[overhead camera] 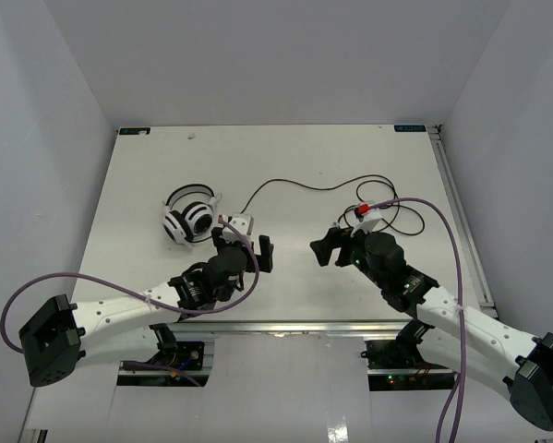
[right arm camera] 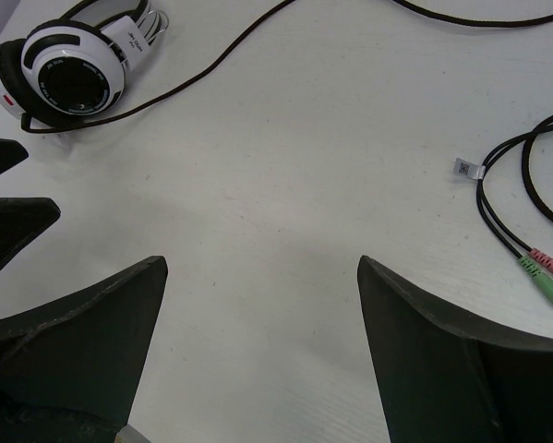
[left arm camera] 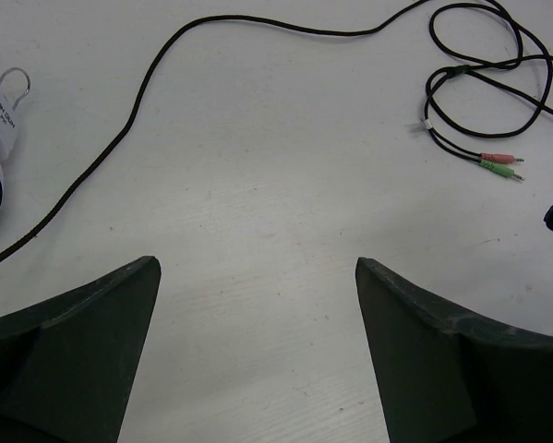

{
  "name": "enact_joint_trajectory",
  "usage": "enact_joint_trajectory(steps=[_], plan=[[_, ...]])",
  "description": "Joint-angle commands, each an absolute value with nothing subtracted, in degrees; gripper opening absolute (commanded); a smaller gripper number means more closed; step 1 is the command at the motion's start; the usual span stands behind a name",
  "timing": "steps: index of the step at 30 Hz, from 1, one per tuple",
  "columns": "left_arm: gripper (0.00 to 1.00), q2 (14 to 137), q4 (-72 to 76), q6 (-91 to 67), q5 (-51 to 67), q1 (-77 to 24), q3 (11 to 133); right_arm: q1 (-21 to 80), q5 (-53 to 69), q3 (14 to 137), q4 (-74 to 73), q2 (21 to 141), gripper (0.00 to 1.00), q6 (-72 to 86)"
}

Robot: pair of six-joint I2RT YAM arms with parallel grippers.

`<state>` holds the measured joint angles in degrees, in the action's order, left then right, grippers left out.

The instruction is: Wrap the headphones

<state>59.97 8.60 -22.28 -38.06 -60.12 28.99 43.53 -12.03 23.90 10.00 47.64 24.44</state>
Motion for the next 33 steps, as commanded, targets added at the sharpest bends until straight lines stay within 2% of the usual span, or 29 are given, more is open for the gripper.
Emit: enact_joint_trajectory(steps=[1, 4, 8, 14, 20, 26, 33], plan=[[0.98, 60.55, 8.88, -22.29, -39.07, -60.12, 31.20, 43.68, -14.03, 26.34, 10.55, 46.87, 0.90, 24.58], [0.98, 62.12, 8.02, -23.97, -42.68, -59.60, 33.72, 43.77, -14.33, 26.28, 10.63, 46.93, 0.90, 24.78], [0.98, 65.60, -4.50, -29.00, -41.51, -54.10, 45.51, 43.68, -13.35, 26.10, 11.46, 47.23, 0.90, 24.87], [0.98, 70.03, -12.63, -31.21, -31.83, -33.98, 55.42, 43.68, -11.78, 26.36, 11.87, 48.60, 0.90, 24.17], [0.96, 82.91, -23.56, -23.45, -28.00, -19.68, 68.61, 43.68, -10.10, 27.95, 10.54, 50.63, 0.90, 23.99], [0.93, 90.24, -25.31, -12.36, -15.26, -18.02, 73.72, 43.68, -6.79, 28.22, 10.54, 50.46, 0.90, 24.34], [0.93, 98.47, -34.54, -8.62, -16.63, -17.84, 80.53, 43.68, -6.26, 27.86, 10.43, 48.36, 0.90, 24.26]])
